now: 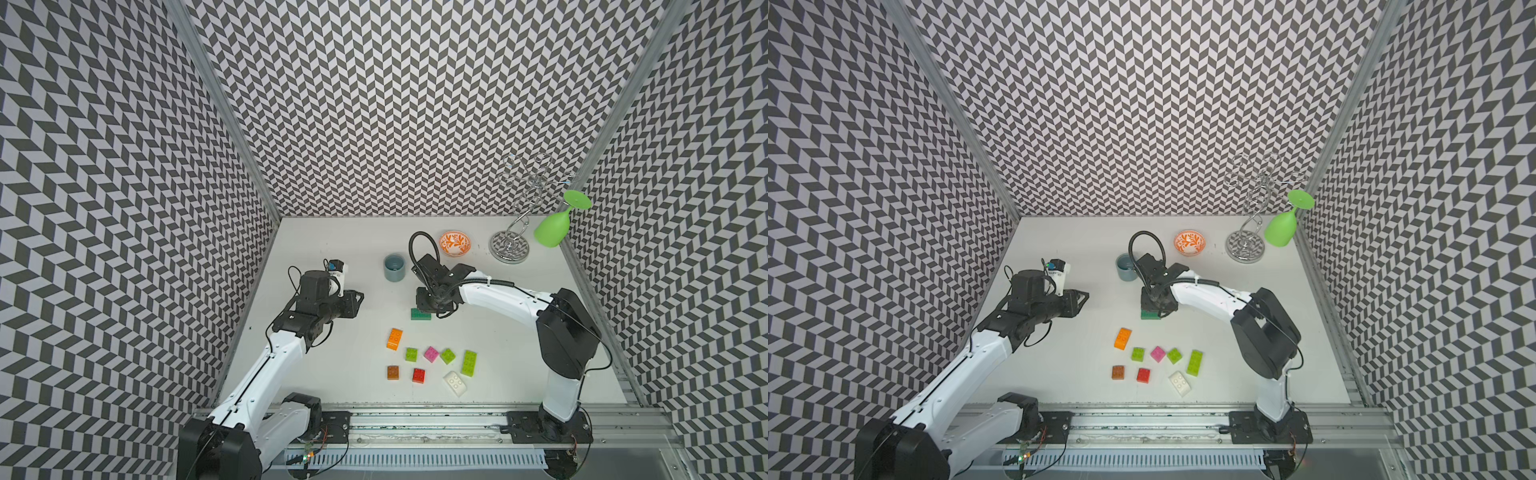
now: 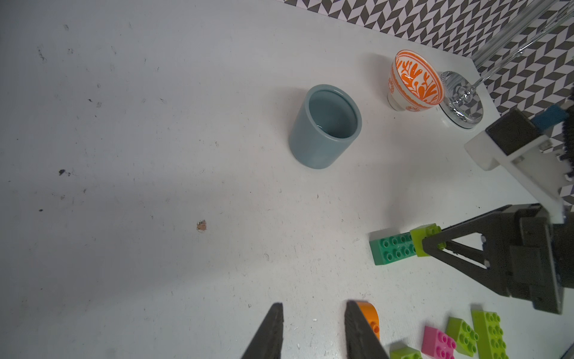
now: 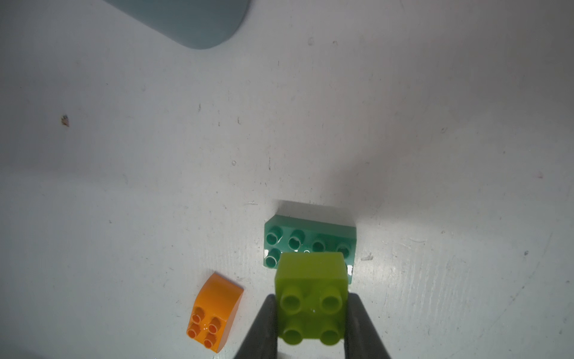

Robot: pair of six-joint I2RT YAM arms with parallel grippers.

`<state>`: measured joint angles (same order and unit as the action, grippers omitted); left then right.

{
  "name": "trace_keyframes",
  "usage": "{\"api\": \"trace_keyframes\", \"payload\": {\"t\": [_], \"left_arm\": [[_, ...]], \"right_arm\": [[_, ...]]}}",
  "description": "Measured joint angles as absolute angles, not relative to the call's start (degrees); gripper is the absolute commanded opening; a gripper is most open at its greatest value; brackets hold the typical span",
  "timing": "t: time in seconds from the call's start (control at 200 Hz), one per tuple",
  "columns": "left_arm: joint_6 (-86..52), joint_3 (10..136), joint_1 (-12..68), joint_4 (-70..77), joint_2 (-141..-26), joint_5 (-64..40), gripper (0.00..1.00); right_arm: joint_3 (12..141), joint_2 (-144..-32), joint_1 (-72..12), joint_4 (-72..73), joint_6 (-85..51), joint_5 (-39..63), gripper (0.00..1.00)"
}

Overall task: Assemble the letter s with lego
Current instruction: Assemble the lego brick with the lego brick.

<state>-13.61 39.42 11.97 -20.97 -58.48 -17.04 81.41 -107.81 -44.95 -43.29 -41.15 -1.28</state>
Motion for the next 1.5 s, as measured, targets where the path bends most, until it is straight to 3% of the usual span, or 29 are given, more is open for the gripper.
{"api": "trace_keyframes", "payload": {"t": [0.906,1.497], "left_arm": [[-13.61,39.31,11.97,-20.97,-57.93,-17.06,0.36],[-13.61,39.09,11.97,-20.97,-57.52,-17.06,0.36]], "right_arm": [[82.52,-111.74,-44.99,-44.77,-43.59,-2.98,0.14],[87.70,-115.98,-45.23,-46.59,-42.48,-4.21,0.08]]}}
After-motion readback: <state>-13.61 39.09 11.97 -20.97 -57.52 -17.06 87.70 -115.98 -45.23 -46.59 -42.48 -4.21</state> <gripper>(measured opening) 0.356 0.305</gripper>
